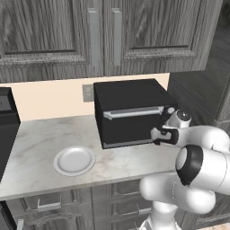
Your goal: Pick up the bagel from the plate, place it on the toaster oven rack, close the door, and set the timer.
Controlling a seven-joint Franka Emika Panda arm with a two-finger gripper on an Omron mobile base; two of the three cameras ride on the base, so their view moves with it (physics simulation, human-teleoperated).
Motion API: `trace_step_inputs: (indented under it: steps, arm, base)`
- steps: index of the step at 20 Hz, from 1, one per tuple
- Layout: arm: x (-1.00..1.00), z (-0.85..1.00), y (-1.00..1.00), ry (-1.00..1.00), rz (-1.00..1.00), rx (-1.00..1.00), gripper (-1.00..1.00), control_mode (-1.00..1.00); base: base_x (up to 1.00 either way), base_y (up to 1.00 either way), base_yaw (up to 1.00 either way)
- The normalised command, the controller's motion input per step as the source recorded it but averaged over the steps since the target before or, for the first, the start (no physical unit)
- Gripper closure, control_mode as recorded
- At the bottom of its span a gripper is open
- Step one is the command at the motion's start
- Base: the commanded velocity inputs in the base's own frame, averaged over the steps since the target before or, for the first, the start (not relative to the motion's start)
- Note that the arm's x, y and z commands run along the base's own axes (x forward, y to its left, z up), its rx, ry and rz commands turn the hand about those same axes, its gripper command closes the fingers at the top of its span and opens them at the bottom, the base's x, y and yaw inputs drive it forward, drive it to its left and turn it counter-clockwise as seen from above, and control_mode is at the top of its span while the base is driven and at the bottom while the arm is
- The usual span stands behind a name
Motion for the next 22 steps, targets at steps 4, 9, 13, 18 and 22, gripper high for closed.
trace_step_inputs:
  steps: [4,9,13,18,22]
  arm:
    - [0.18,0.00,-0.02,0.00,0.00,0.01,1.00,-1.00]
    - [0.11,-0.09,-0.06,0.00,0.00,0.00,1.00,-1.00]
    - [0.03,-0.24,-0.07,0.00,0.00,0.00,1.00,-1.00]
    - [0.08,-0.19,-0.05,0.00,0.00,0.00,1.00,-1.00]
    - [0.09,-0.10,-0.11,0.00,0.00,0.00,1.00,-1.00]
  base:
    - [0.00,0.00,0.00]
    - [0.00,0.00,0.00]
    - [0.00,0.00,0.00]
    - [0.00,0.00,0.00]
    - [0.00,0.00,0.00]
